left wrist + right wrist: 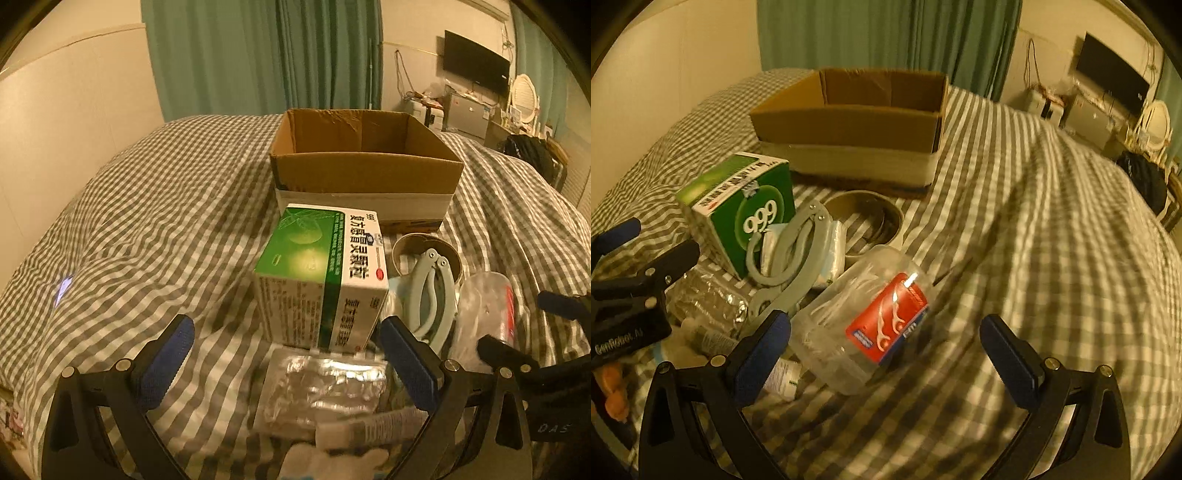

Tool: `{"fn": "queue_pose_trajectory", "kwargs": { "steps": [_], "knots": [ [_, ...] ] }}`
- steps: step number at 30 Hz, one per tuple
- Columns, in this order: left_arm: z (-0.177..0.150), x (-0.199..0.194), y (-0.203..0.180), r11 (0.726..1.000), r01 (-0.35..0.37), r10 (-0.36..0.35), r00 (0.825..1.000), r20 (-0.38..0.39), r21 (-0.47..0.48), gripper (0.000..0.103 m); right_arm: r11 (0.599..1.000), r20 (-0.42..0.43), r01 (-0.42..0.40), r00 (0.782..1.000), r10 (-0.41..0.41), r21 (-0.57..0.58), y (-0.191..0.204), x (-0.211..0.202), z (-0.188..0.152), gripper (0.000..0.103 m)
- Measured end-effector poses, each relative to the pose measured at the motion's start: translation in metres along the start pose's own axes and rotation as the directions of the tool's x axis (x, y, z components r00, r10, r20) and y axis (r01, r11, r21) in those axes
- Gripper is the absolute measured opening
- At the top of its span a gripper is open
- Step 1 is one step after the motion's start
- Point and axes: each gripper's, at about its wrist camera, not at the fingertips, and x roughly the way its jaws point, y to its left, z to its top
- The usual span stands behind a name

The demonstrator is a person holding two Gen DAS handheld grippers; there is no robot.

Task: Organize objects
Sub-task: 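Grasp the green medicine box with the left tool while the right tool grasps the clear cup, then carry the medicine box and clear cup into the cardboard box and release both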

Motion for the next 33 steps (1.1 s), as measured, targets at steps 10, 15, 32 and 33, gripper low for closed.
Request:
{"fn": "queue_pose_trajectory", "kwargs": {
  "steps": [10, 15, 32, 33],
  "knots": [
    [0.009, 0.025, -0.013, 0.997, 0.041, -0.041, 0.999, 0.006, 0.059, 0.102, 0.994, -0.074, -0.094, 0.992, 0.098, 0.061, -0.006, 0.037, 0.006, 0.086],
    [0.016, 0.034, -0.026, 0.994, 0.044, -0.046, 0.999, 0.014, 0.104, 0.102, 0.994, 0.001, -0.093, 0.996, 0.093, 0.056, -0.019, 0.015, 0.005, 0.073],
    [0.03, -0.007, -0.007, 0.996, 0.079, -0.082, 0.992, 0.094, 0.042, 0.078, 0.998, 0.146, -0.068, 0.987, 0.067, 0.003, -0.019, -0.029, 0.007, 0.068],
    [0.036, -0.018, -0.004, 0.997, 0.072, -0.076, 0.99, 0.117, 0.032, 0.078, 0.998, 0.167, -0.062, 0.984, 0.062, -0.007, -0.017, -0.038, 0.009, 0.068]
  ]
}}
